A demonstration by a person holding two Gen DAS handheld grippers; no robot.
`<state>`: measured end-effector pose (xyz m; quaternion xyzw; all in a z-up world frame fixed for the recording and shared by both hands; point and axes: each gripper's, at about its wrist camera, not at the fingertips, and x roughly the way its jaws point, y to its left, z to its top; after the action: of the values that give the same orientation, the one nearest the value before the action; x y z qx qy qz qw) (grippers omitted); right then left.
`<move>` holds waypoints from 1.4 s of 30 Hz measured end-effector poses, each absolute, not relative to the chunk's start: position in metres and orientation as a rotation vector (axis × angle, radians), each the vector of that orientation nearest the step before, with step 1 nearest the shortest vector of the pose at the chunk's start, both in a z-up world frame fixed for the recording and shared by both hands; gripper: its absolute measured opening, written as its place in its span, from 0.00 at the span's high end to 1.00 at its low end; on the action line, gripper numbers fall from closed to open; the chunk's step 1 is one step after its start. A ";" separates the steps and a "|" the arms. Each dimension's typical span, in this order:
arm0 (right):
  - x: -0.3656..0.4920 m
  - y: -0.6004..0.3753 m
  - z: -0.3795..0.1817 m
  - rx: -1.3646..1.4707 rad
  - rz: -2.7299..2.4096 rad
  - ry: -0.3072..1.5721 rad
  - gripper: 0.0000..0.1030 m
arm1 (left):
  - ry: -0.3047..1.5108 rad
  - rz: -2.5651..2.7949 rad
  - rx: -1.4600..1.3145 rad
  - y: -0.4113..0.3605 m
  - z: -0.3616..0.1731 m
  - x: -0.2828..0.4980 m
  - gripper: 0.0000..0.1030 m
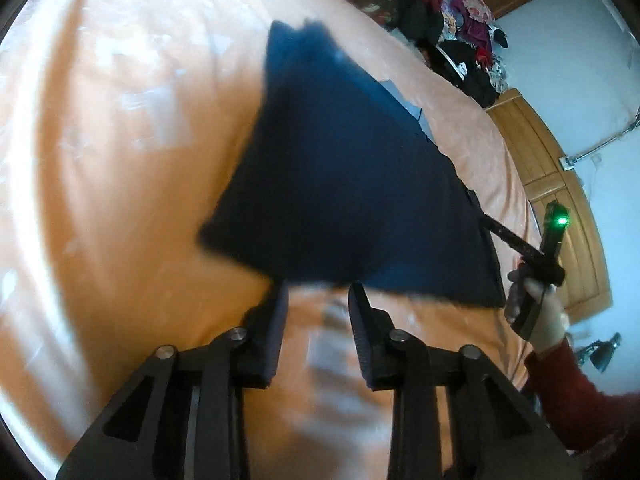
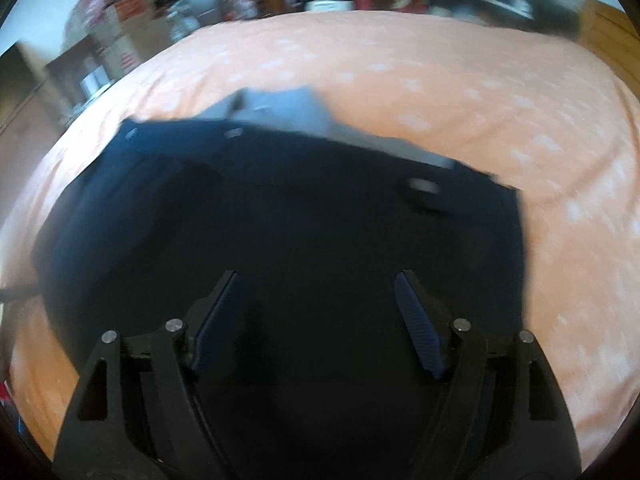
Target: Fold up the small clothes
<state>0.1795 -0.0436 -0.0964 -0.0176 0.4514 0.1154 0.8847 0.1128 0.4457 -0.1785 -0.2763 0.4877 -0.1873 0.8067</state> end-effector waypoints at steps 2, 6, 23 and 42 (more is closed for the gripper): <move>0.176 -0.075 -0.093 0.016 0.161 0.935 0.25 | 0.970 -0.446 -0.593 0.445 -0.158 0.109 0.55; 0.176 -0.117 -0.083 0.079 0.088 0.916 0.25 | 0.927 -0.489 -0.588 0.436 -0.148 0.112 0.43; 0.131 -0.080 -0.082 0.141 0.166 0.906 0.23 | 0.903 -0.348 -0.954 0.484 -0.185 0.100 0.52; 0.101 0.062 -0.080 -0.088 0.443 0.895 0.94 | 0.820 -0.329 -0.952 0.447 -0.218 0.154 0.52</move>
<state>0.1012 0.0618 -0.0800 -0.0424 0.4291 0.2123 0.8769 0.1535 0.4470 -0.2176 -0.4432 0.3816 -0.1531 0.7966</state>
